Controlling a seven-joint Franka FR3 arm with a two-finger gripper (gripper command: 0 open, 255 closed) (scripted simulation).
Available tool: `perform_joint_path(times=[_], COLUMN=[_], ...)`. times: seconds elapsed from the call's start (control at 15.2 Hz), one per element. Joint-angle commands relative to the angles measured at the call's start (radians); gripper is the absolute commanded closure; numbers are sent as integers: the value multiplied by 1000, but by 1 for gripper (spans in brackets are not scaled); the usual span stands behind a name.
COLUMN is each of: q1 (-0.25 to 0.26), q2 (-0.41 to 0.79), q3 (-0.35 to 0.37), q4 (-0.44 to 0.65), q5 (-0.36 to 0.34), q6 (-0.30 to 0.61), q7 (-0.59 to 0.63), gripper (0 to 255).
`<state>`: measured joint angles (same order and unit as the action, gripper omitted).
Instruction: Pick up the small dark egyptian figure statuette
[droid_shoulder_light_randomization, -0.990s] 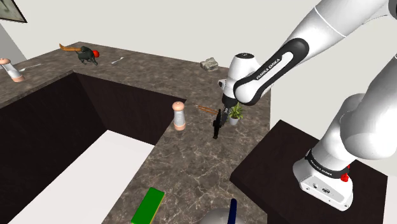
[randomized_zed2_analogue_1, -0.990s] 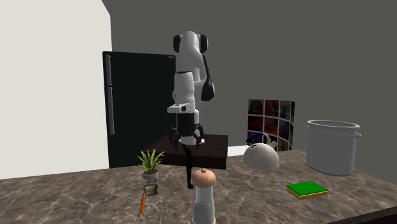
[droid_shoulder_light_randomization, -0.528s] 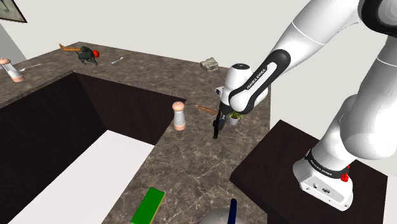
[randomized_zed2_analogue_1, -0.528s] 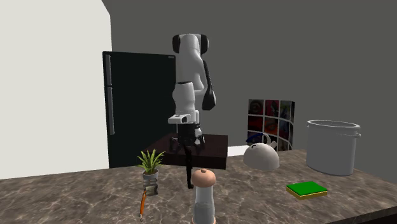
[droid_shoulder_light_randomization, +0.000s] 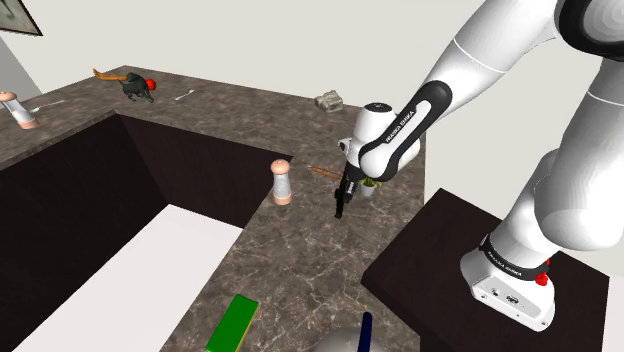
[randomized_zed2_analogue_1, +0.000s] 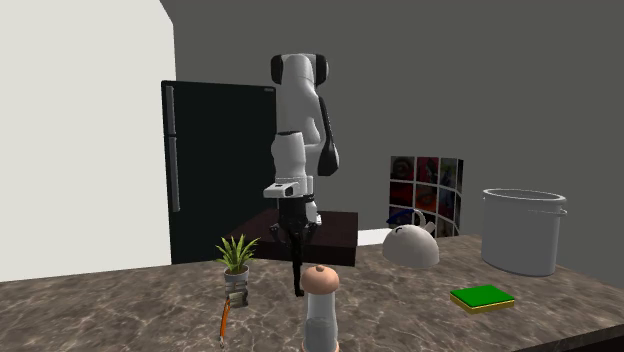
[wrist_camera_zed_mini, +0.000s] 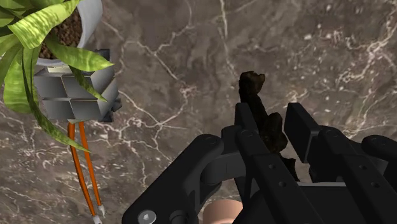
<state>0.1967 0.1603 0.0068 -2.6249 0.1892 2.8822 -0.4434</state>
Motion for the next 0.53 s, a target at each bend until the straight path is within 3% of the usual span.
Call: perform_joint_path(times=[0.0,0.46], q1=[0,8], q2=[1,-65], q3=[0,-12], q4=[0,-8], q5=[0,-28], q6=[0,-58], q7=[0,26], gripper=[255,255])
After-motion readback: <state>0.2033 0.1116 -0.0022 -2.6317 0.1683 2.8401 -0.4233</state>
